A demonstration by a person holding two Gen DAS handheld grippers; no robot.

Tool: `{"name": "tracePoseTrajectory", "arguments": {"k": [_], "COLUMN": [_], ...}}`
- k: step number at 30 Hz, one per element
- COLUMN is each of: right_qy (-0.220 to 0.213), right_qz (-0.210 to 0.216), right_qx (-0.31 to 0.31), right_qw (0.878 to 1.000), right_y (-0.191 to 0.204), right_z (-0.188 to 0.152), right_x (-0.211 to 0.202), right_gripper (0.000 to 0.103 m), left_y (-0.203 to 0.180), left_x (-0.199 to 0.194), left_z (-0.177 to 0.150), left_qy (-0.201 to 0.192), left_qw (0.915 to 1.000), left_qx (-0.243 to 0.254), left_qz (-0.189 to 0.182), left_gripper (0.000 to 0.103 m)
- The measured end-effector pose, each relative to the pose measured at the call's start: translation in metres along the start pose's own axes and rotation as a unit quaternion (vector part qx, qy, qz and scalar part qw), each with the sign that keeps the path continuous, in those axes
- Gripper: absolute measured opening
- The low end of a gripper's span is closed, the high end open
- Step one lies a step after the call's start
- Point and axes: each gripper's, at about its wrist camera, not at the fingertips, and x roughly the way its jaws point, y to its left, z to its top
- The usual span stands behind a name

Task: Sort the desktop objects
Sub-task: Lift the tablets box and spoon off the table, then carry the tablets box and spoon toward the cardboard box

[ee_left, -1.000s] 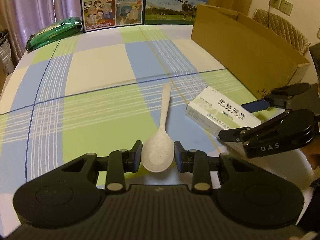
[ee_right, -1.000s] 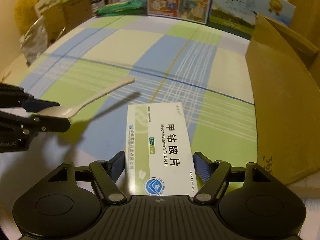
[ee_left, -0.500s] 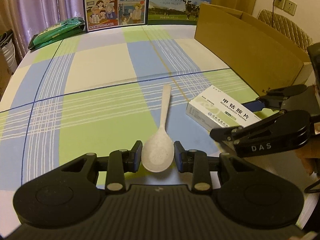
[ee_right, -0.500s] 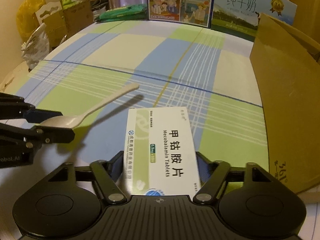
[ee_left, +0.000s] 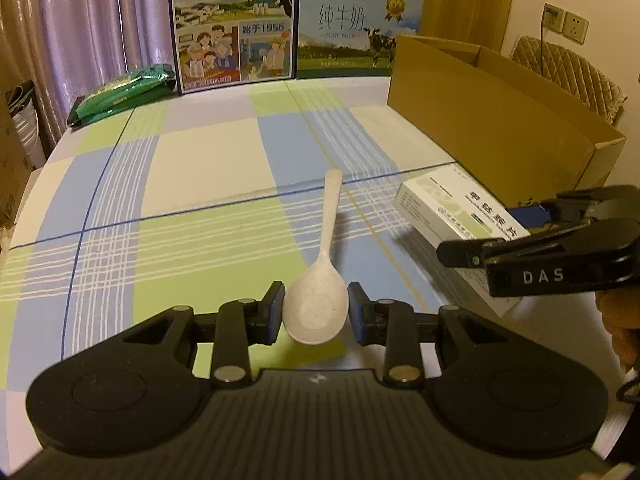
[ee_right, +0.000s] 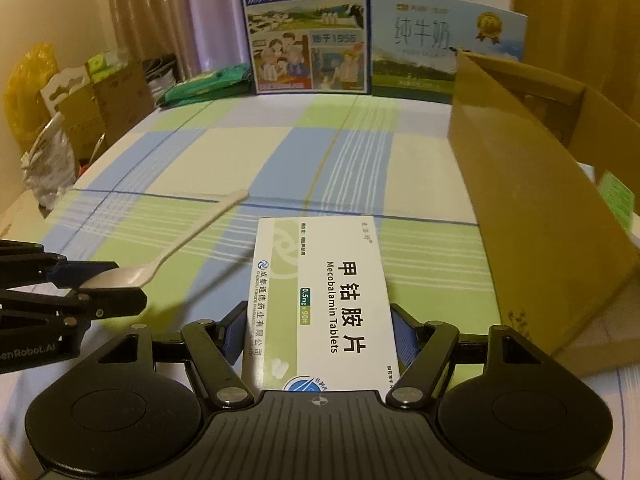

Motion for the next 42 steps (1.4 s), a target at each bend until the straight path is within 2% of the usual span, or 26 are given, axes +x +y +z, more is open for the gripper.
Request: {"name": "tracePoseTrajectory", "arguments": {"k": [9,15,22,29,33,42], "right_qy": [-0.026,-0.054,-0.087,-0.112,-0.12,-0.119], "right_qz": [-0.003,-0.012,-0.029,-0.057,-0.081,-0.109], "right_qx": [0.023,0.028,0.036,0.052,0.055,0.084], "right_qw": [0.999,0.998,0.995,0.991,0.988,0.983], "right_y": [0.0,-0.007,-0.029,-0.073,-0.107,-0.178], "right_z": [0.008,0.021,0.038,0.048,0.055,0.065], "right_x": [-0.042,-0.078,-0.119,-0.155,-0.17,-0.177], "right_gripper": [0.068,0.068,0.068,0.068,0.068,0.068], "left_y": [-0.02,-0.038,-0.071,-0.113,-0.138,-0.191], "left_x": [-0.025,-0.048,-0.073,-0.073,-0.066,-0.034], "left_z": [0.007,0.024,0.048,0.073,0.089,0.13], "left_qy": [-0.017,-0.035,-0.053,-0.061,-0.061,-0.062], "left_qw": [0.9998,0.9994,0.9985,0.9972,0.9957,0.9928], "left_qx": [-0.01,-0.007,-0.001,0.019,0.017,0.015], "left_qz": [0.003,0.003,-0.015,-0.04,-0.067,-0.101], "left_gripper": [0.028,0.028,0.028,0.028,0.028,0.028]}}
